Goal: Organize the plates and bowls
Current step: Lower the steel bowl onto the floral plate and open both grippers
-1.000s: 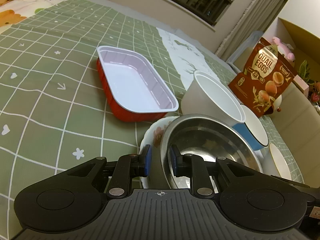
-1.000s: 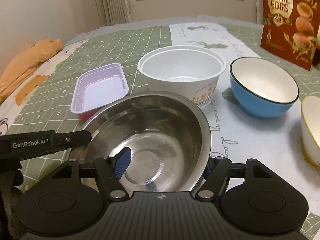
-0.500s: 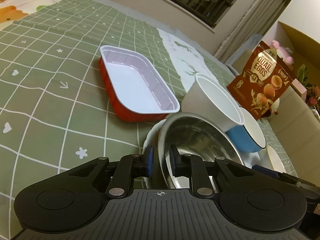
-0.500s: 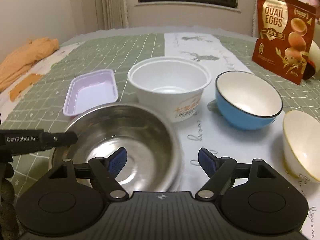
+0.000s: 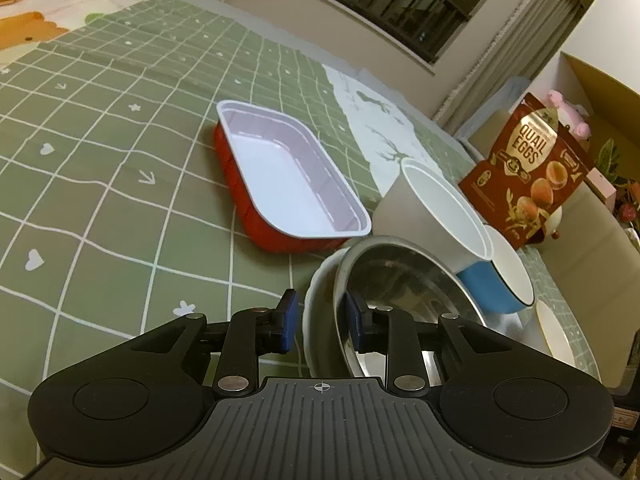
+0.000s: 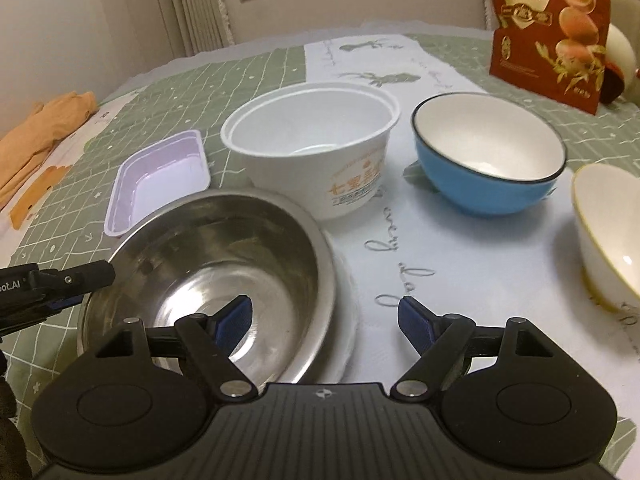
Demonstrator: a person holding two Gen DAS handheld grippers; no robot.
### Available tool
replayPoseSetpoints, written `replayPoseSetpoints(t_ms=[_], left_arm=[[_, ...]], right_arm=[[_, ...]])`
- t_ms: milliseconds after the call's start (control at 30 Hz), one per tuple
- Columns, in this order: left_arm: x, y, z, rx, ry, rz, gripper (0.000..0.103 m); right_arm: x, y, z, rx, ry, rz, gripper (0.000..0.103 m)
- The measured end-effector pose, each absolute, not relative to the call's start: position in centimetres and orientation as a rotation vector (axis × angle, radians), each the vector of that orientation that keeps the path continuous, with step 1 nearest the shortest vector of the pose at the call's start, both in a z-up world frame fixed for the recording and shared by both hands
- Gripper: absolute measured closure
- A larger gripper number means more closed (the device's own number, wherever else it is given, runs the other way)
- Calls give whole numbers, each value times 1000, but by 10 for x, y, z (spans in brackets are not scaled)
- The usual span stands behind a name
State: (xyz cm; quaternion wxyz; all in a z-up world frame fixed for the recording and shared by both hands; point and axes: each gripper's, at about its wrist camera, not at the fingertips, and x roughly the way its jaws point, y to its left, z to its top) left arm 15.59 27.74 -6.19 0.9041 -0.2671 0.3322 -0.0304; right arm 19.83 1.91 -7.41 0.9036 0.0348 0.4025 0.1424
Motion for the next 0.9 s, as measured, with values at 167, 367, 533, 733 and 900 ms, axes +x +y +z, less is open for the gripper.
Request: replayPoseSetpoints(t_ms=[167,367,533,733,900], left_arm=[[160,280,-67,-567,704,-80,73],[165,278,-74,-574,733,-93,72],[161,287,-76,-602,733,-75,69],[153,308,-76,-660,706,-38,69],[151,310,-72,-657,685,-21,70]], right_arm=[[199,33,-81,88,870,347,21],[192,45,-81,22,839,301,21],[186,55,-77,6,826,320,21],[183,65,-76,15,843,413,21],[181,74,-83,-39,827,412,20]])
